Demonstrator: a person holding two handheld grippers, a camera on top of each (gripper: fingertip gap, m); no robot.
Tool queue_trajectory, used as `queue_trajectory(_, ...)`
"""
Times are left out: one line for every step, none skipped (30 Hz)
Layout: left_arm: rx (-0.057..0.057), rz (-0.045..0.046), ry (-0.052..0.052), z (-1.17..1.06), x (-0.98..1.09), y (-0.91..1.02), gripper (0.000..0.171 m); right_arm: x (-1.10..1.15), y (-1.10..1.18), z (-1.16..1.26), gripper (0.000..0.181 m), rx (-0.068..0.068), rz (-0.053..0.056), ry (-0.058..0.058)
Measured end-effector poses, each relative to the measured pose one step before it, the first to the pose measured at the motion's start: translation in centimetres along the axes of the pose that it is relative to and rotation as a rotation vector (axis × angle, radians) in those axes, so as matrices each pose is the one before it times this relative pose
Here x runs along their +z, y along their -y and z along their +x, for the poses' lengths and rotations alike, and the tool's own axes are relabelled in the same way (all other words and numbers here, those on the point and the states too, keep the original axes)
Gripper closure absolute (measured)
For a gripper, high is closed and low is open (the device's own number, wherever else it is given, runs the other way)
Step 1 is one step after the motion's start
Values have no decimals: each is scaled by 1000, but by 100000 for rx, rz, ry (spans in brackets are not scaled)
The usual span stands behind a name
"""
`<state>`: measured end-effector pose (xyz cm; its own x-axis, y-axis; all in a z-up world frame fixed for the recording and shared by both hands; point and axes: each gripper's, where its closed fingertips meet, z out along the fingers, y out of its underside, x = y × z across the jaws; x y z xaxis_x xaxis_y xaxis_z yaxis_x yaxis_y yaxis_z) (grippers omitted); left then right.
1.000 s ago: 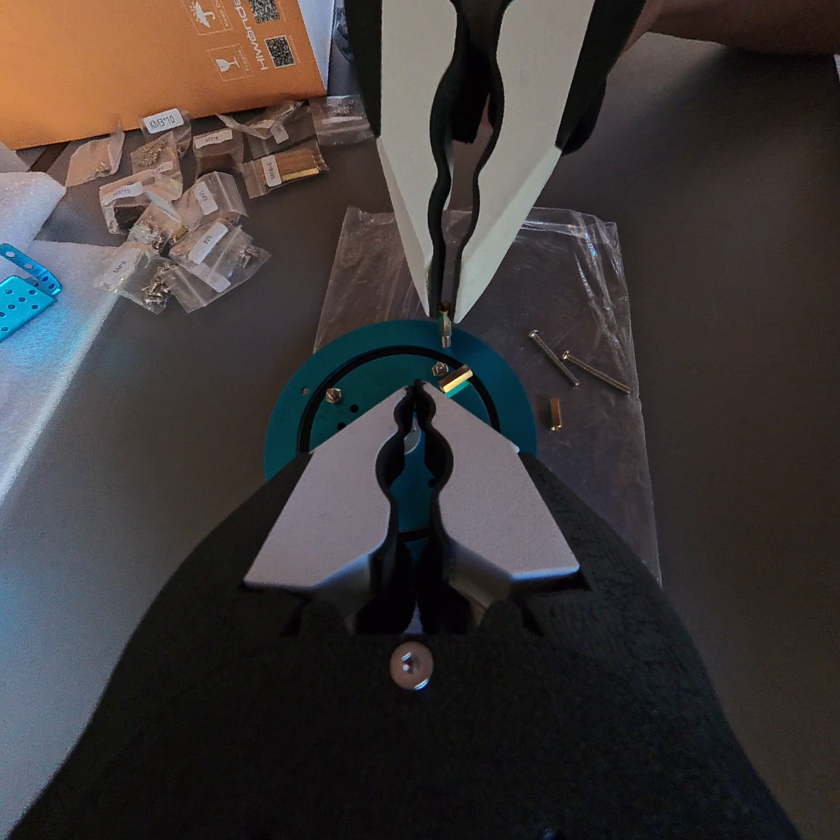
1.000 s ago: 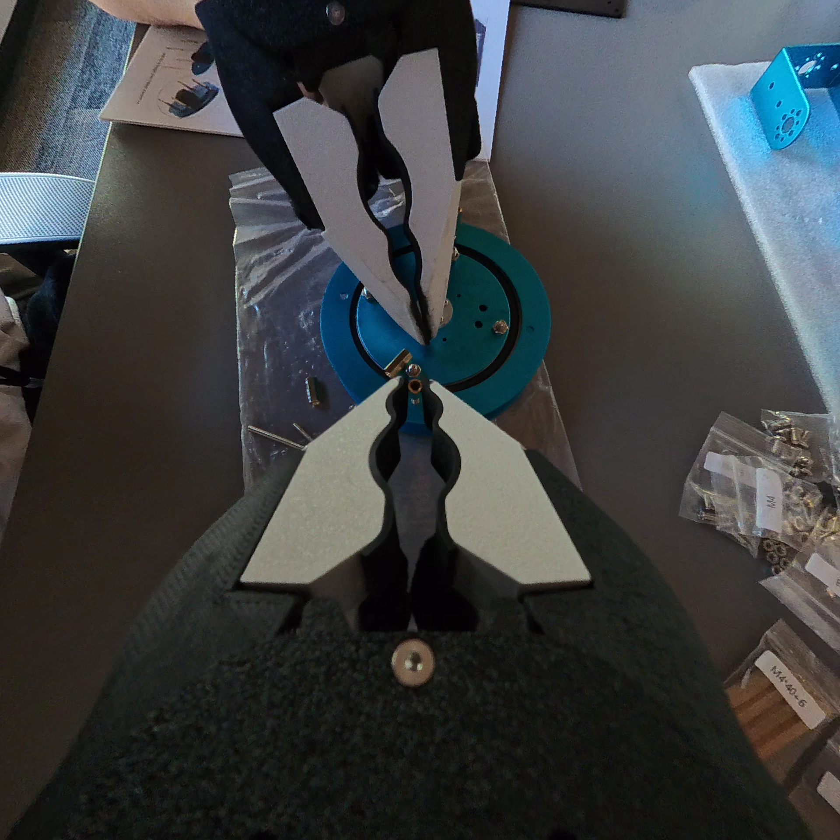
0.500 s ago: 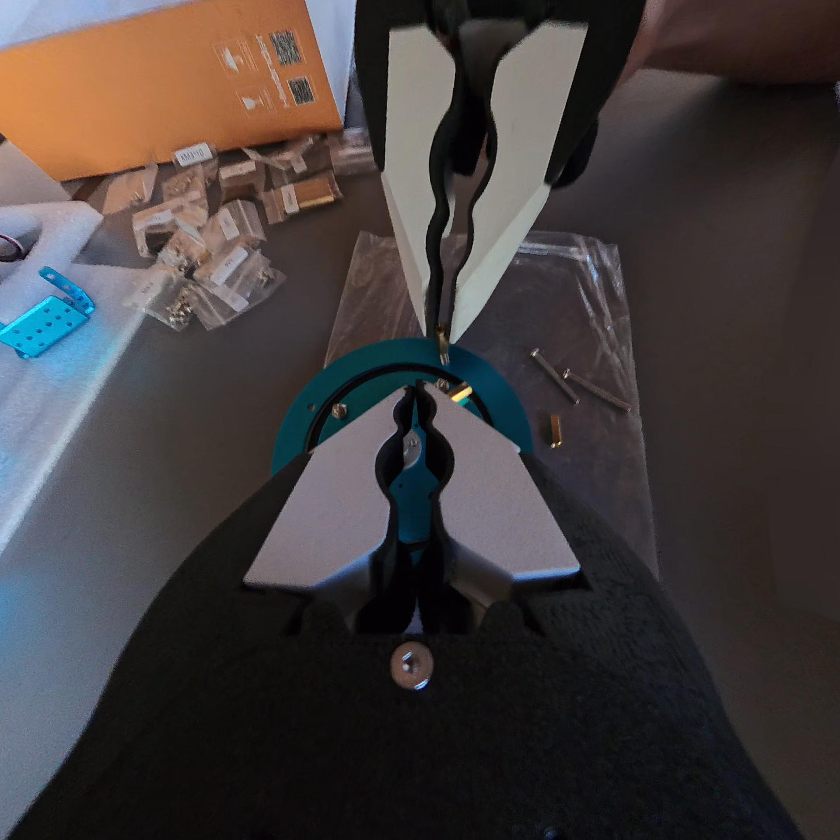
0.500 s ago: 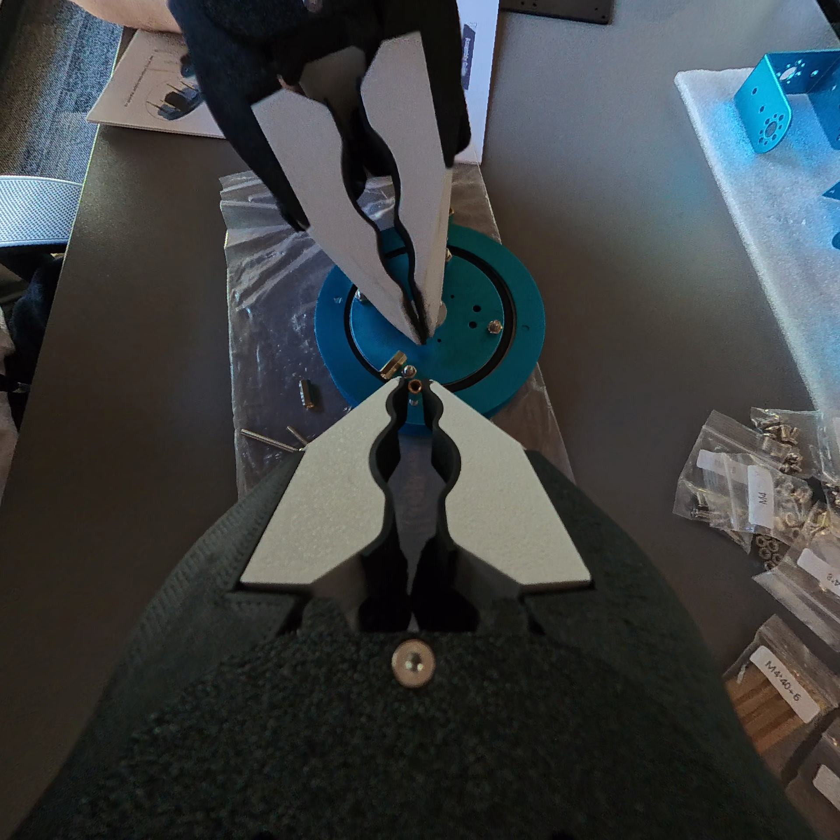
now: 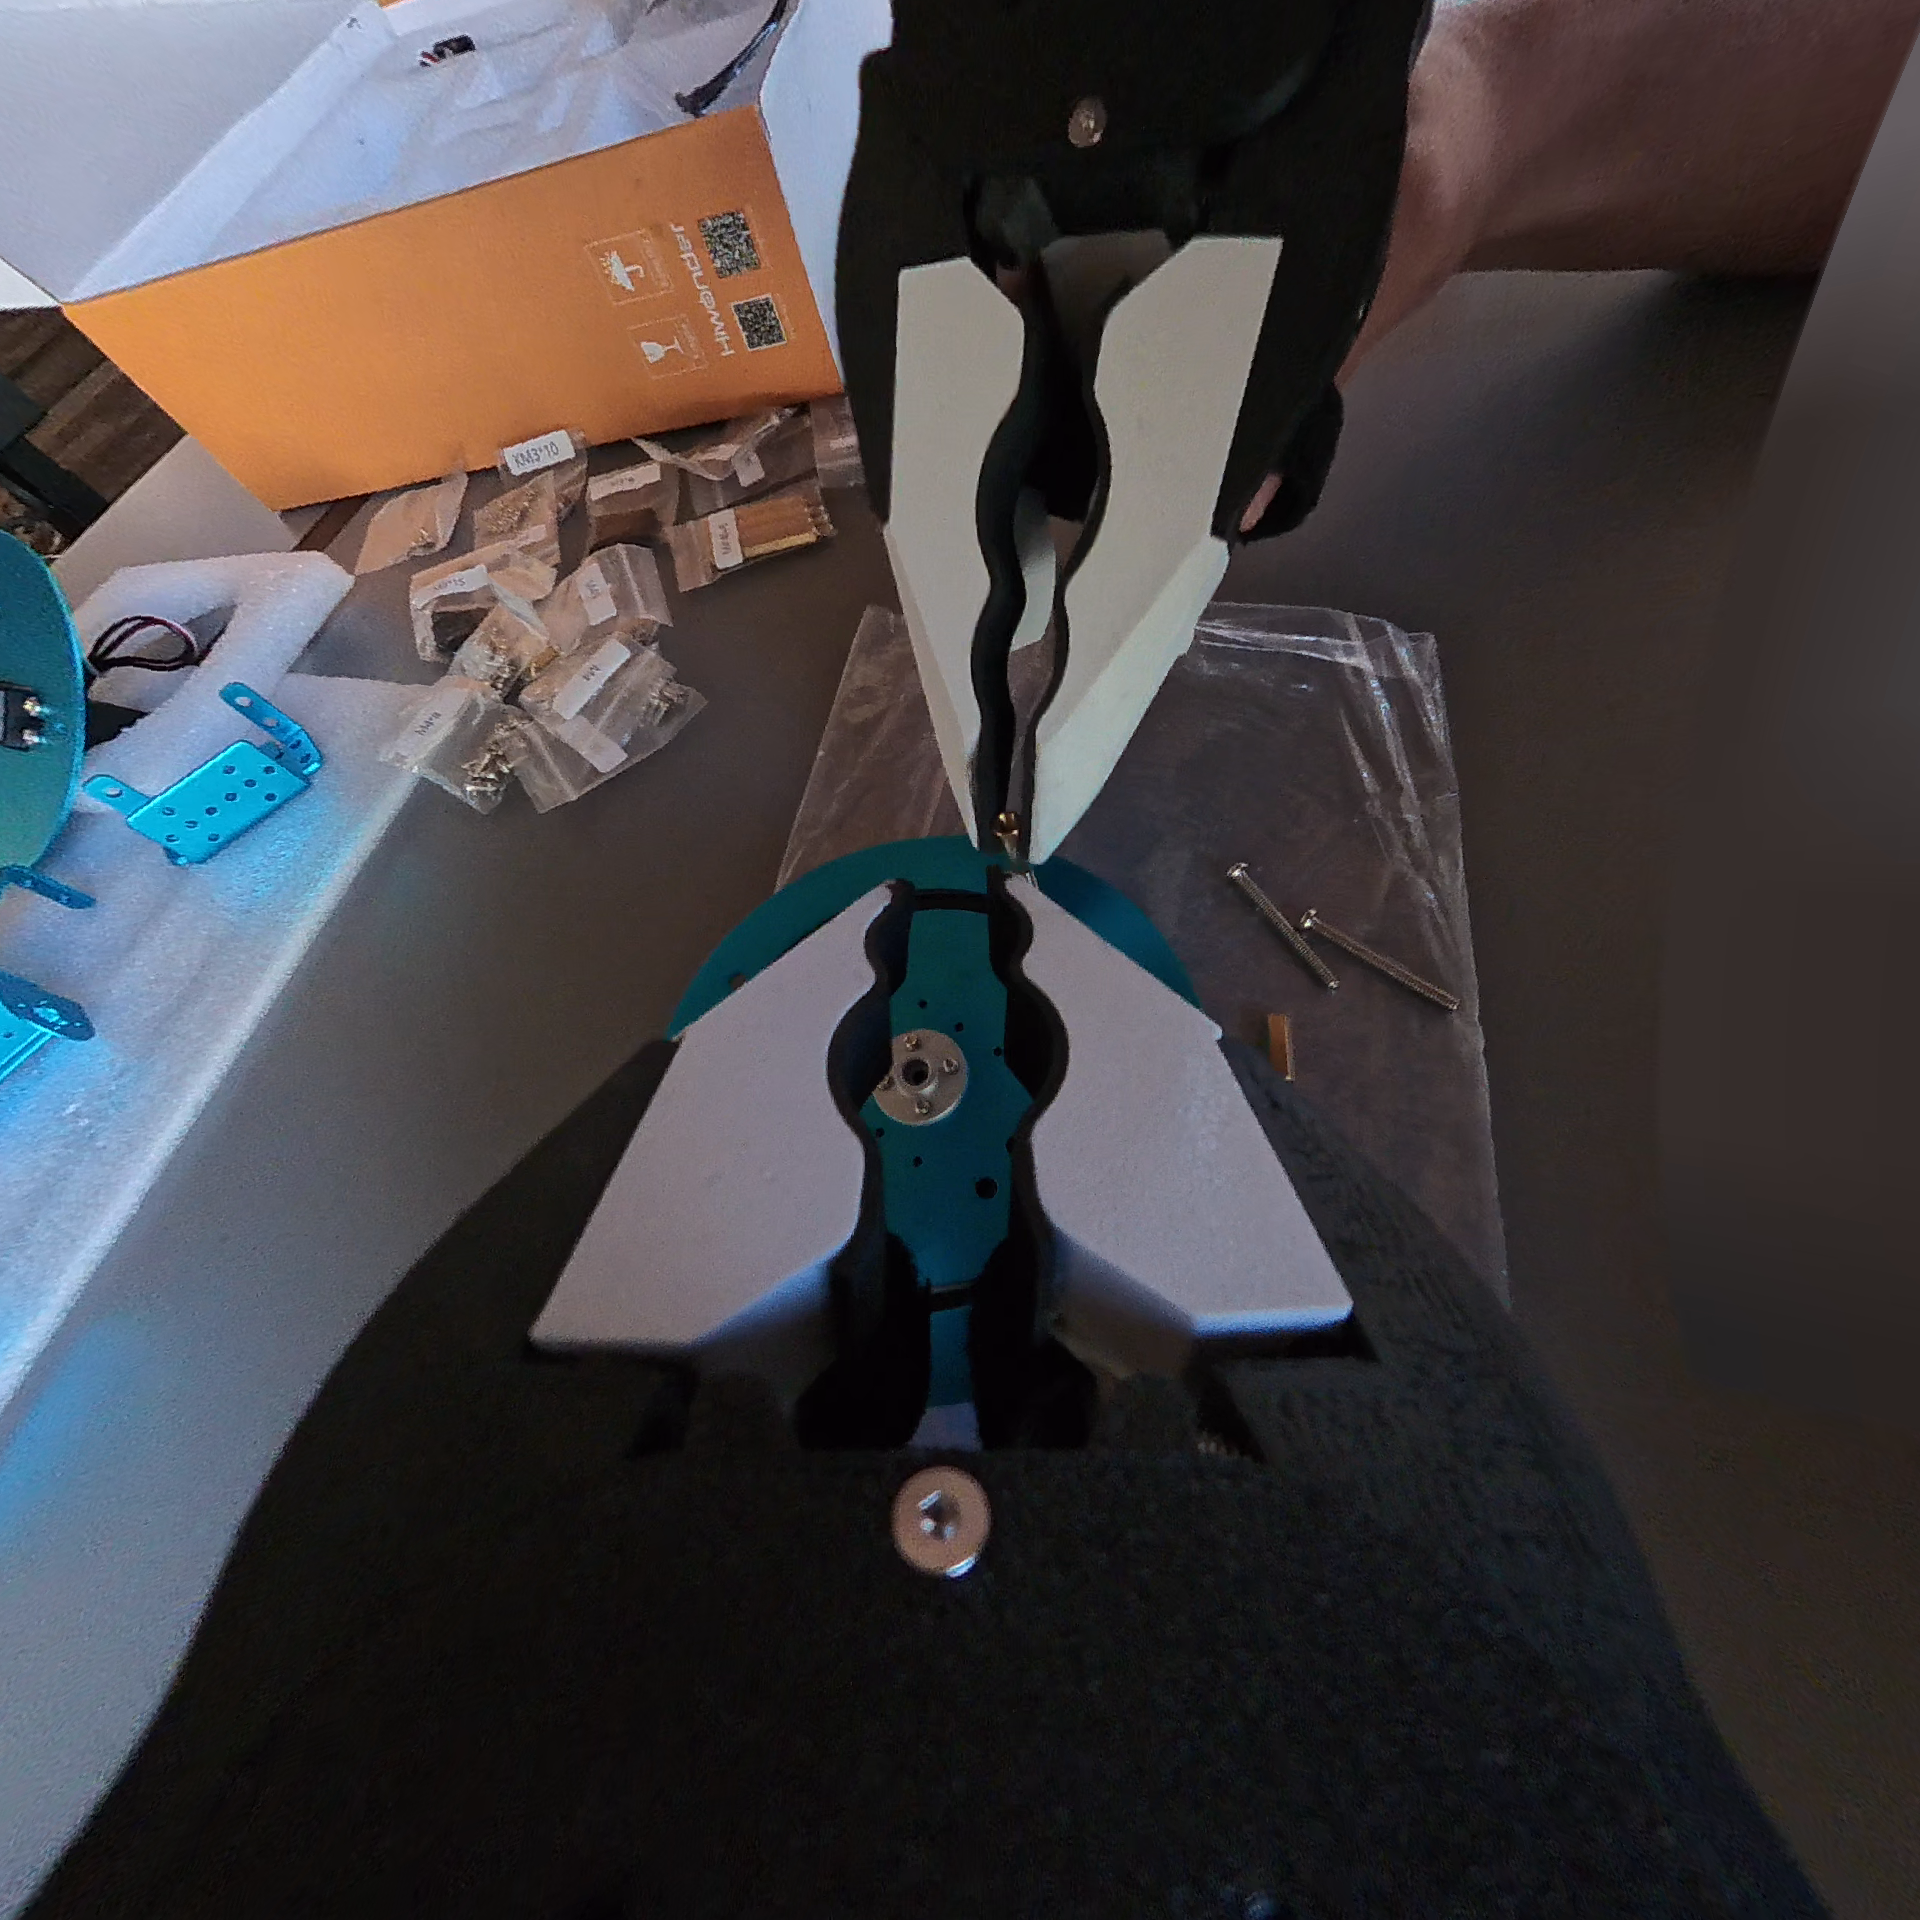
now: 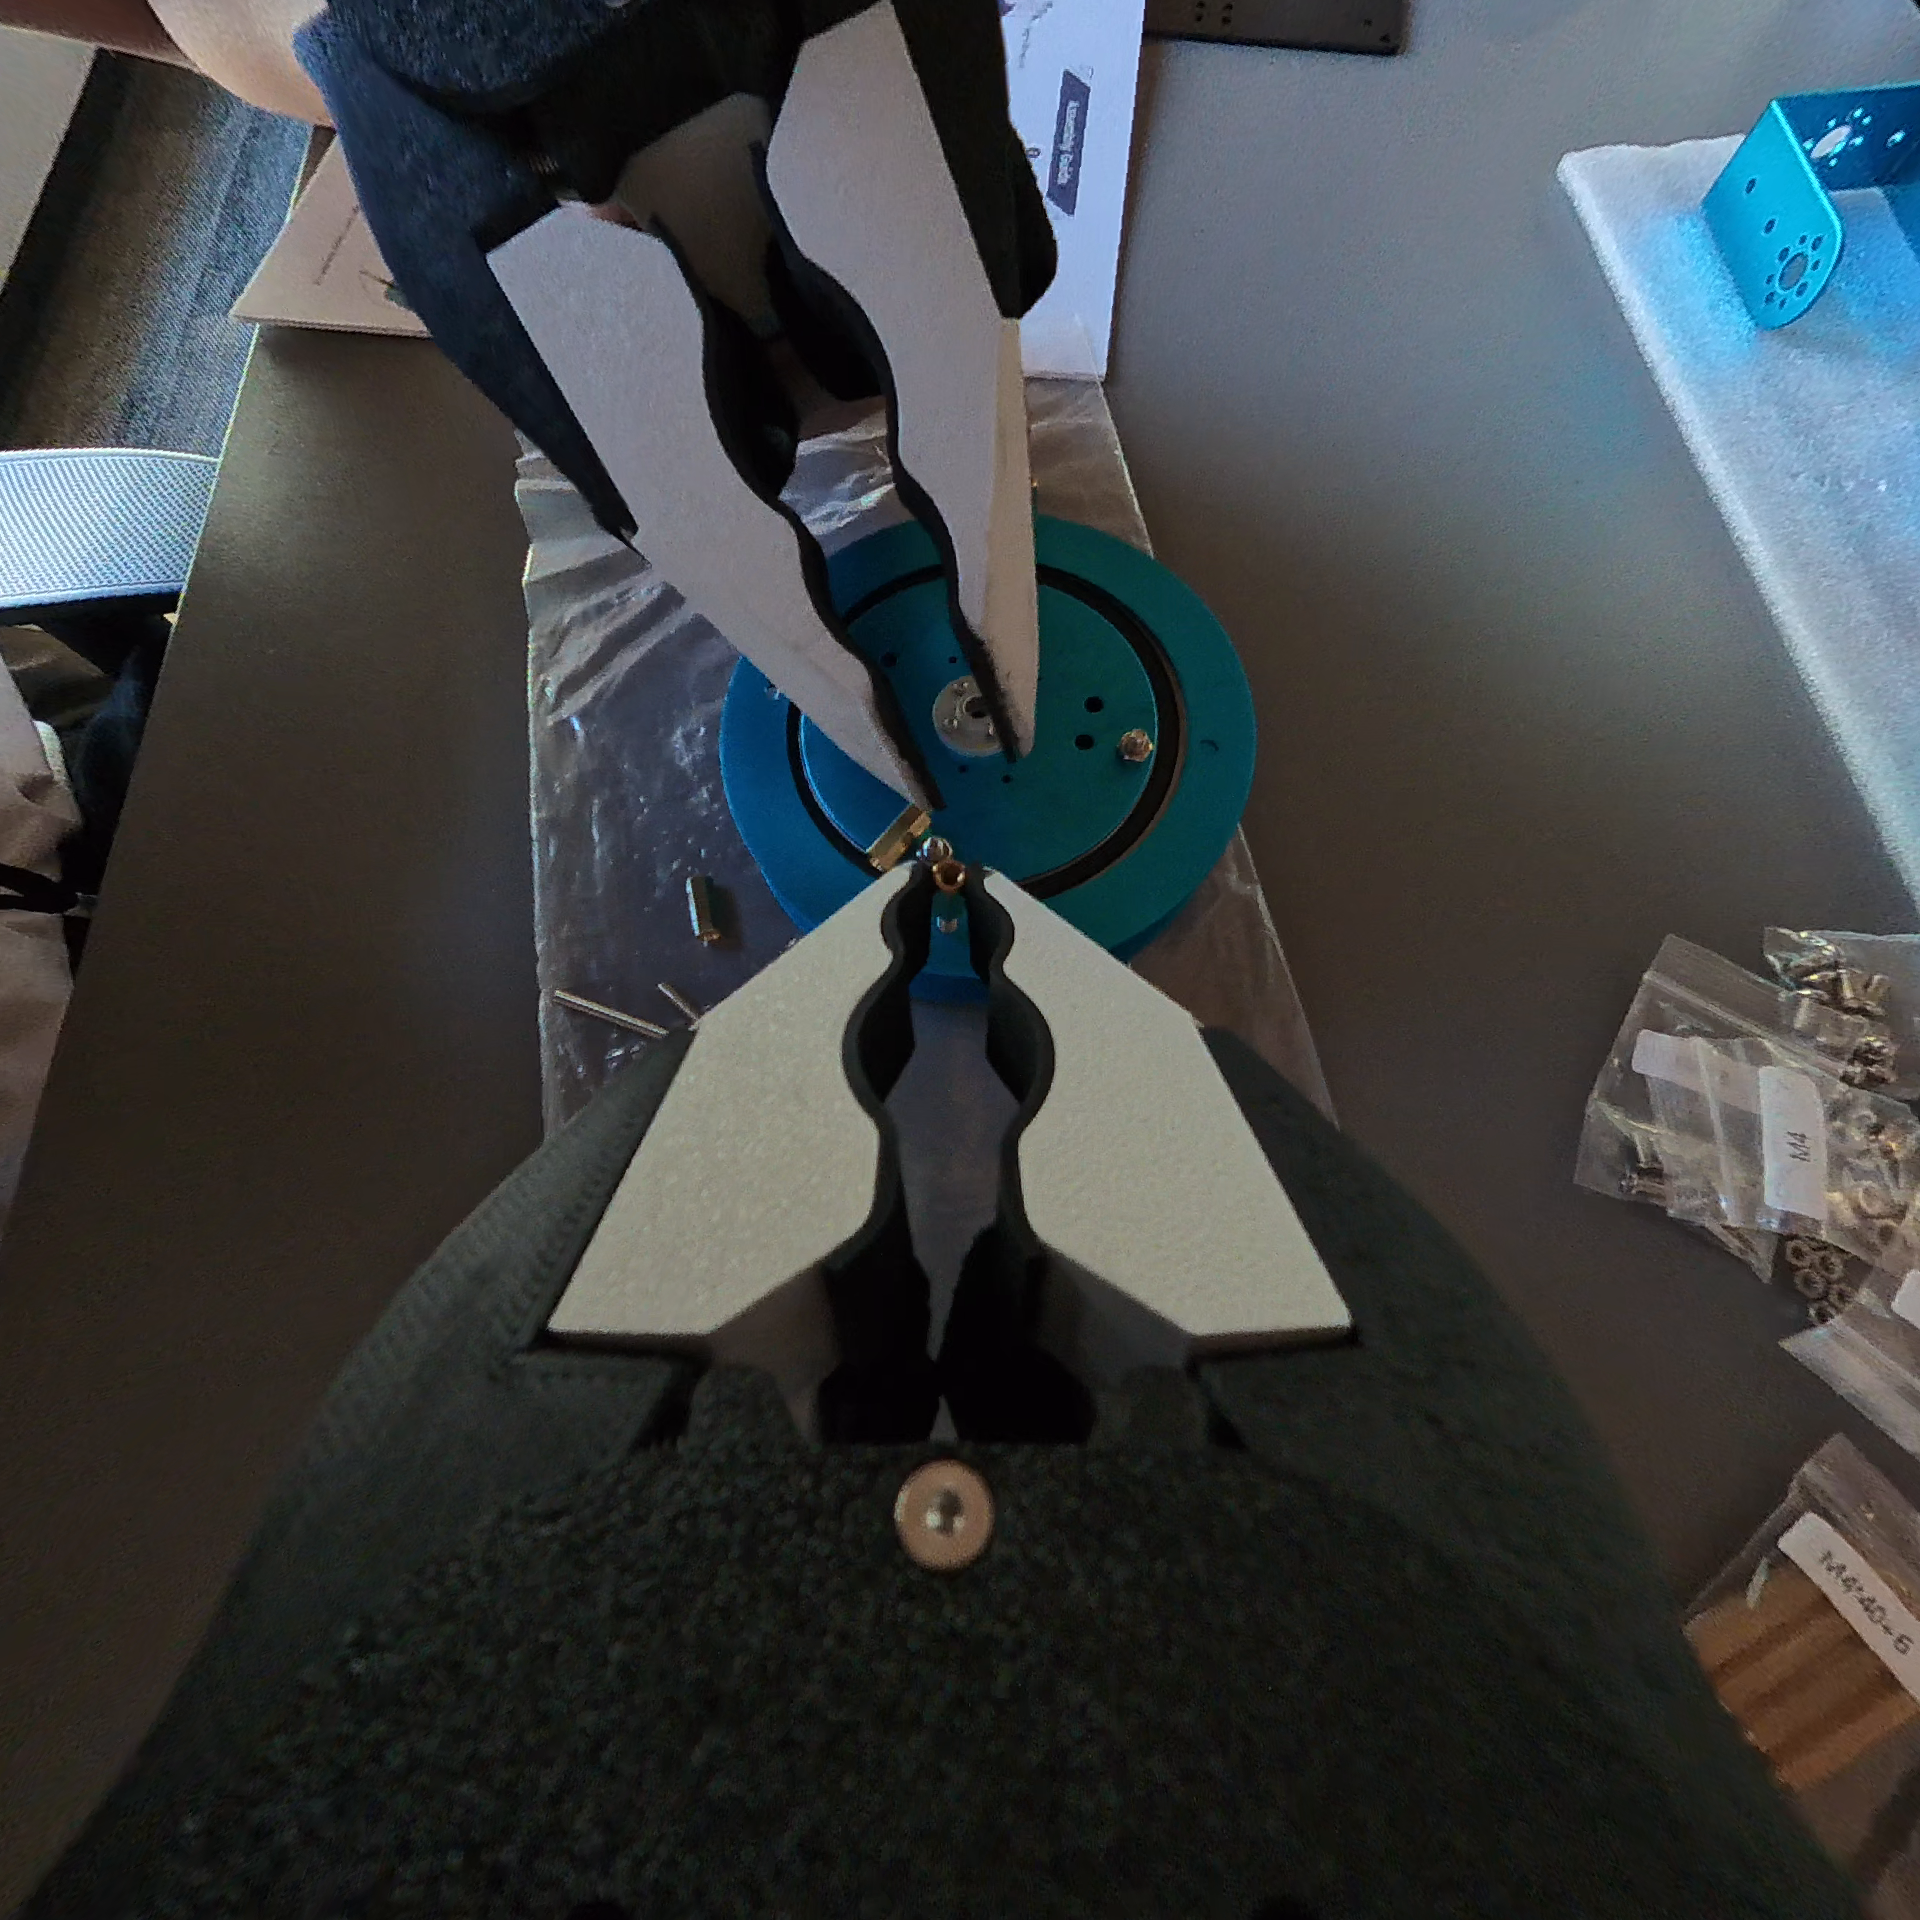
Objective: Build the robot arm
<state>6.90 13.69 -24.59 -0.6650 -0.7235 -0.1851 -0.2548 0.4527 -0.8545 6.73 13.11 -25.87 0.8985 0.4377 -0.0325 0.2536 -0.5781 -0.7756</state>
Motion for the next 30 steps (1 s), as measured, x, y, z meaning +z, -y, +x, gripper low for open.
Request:
queue_trajectory(-380, 173, -268, 30, 3, 0, 157, 30, -11, 1, 176, -152, 54, -49)
queue_trajectory(-62, -220, -251, 39, 18, -47, 158, 16, 23, -45, 175, -80, 131, 233)
queue_trajectory(189, -200, 60, 7, 21, -49, 158, -5, -5, 2, 175, 38, -18, 31)
queue_trajectory(292, -95, 108, 5, 10, -30, 158, -7, 3, 28, 174, 65, -60, -143)
queue_trajectory(211, -101, -8, 27, 21, -24, 158, -26, 14, -22, 174, 78, 110, 178)
queue_trajectory(32, 8, -7, 21, -3, -8, 158, -19, 25, -16, 173, 70, 166, 236)
queue_trajectory(-81, 147, -162, 35, 3, 18, 157, -20, -1, 11, 173, 15, 13, 11)
queue_trajectory(-105, -91, -325, 55, 11, -14, 157, -3, -18, 19, 173, 9, -35, -13)
queue_trajectory(-10, -126, -63, 12, 8, -19, 158, -3, -16, 6, 173, 5, -25, 89)
queue_trajectory(108, 43, 29, 13, 16, -4, 158, -2, -27, -1, 173, 33, -6, 90)
queue_trajectory(78, -40, -70, 22, 5, -21, 158, 3, -6, -7, 172, 10, 51, 179)
queue_trajectory(58, -78, -74, 31, 20, -14, 157, -14, -30, -5, 172, 21, -84, 126)
queue_trajectory(87, -28, -29, 23, 11, -14, 157, -10, -30, -14, 171, 14, -123, 222)
queue_trajectory(84, -37, -76, 29, 11, -16, 157, -28, -16, -17, 171, -64, -66, 149)
queue_trajectory(35, -53, -127, 31, 12, -7, 157, -25, -11, -73, 170, -196, -27, 459)
queue_trajectory(16, -43, 5, 9, 12, -18, 157, -26, -42, -43, 170, -196, -235, 281)
queue_trajectory(56, -33, 78, -1, -4, -3, 157, -20, -82, -33, 168, -358, -475, 260)
queue_trajectory(46, -3, 17, 1, 5, 4, 157, 0, -149, -84, 165, -716, -692, 760)
queue_trajectory(-56, 121, -56, 13, -13, 40, 157, -33, -200, 24, 161, -1218, -825, 177)
queue_trajectory(-126, 362, -27, 20, -16, 64, 157, -64, -165, 186, 158, -1773, -95, -648)
queue_trajectory(-147, 420, -171, 42, -11, 72, 157, -58, -39, 101, 152, -2344, 1399, 118)
queue_trajectory(-231, 301, -170, 55, -2, 67, 157, -51, 88, -171, 146, -2207, 2623, 1829)
queue_trajectory(-272, 264, -102, 44, 19, 63, 156, -62, 120, -115, 144, -931, 2790, 1430)
queue_trajectory(-292, 262, -101, 53, 37, 74, 154, -35, 111, -213, 141, -61, 2460, 2124)
queue_trajectory(-351, 261, 221, -4, 34, 81, 152, -32, 46, -282, 139, 187, 1486, 2781)
queue_trajectory(-356, 174, 548, -53, 52, 69, 149, -47, 53, -254, 136, 532, 1078, 2626)
queue_trajectory(-360, 122, 641, -90, 73, 48, 146, -53, 137, -230, 135, 1046, 1423, 2322)
queue_trajectory(-363, -112, 252, -28, 96, 3, 144, -52, 187, -178, 133, 929, 1746, 1999)
queue_trajectory(-491, -275, 169, -37, 117, -31, 143, -54, 223, -109, 132, 666, 1862, 1352)
queue_trajectory(-502, -283, 160, -27, 114, -43, 142, -38, 161, -117, 132, 493, 1491, 1215)
